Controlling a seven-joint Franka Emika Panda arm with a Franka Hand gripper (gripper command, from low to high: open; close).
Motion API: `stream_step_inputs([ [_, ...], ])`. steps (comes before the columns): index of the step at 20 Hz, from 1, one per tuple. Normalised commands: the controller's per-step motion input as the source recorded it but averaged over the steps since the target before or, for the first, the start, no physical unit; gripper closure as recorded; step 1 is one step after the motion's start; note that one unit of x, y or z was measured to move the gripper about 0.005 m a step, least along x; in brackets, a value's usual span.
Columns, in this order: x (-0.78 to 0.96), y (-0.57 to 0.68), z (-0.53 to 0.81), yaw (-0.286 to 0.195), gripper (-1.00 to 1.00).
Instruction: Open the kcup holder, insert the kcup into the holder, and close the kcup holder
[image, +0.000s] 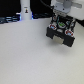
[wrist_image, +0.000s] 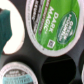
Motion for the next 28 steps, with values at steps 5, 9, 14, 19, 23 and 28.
stream_step_inputs([
  [5, 0.37, -0.47, 0.3, 0.065, -1.0],
  [9, 0.46, -0.5, 0.27, 0.045, -1.0],
  [14, 0.59, -0.46, 0.23, 0.023, -1.0],
  [19, 0.75, -0.31, 0.31, 0.005, -1.0],
  [23, 0.85, -0.14, 0.21, 0.001, -1.0],
  [28, 0.83, -0.06, 0.03, 0.014, -1.0],
])
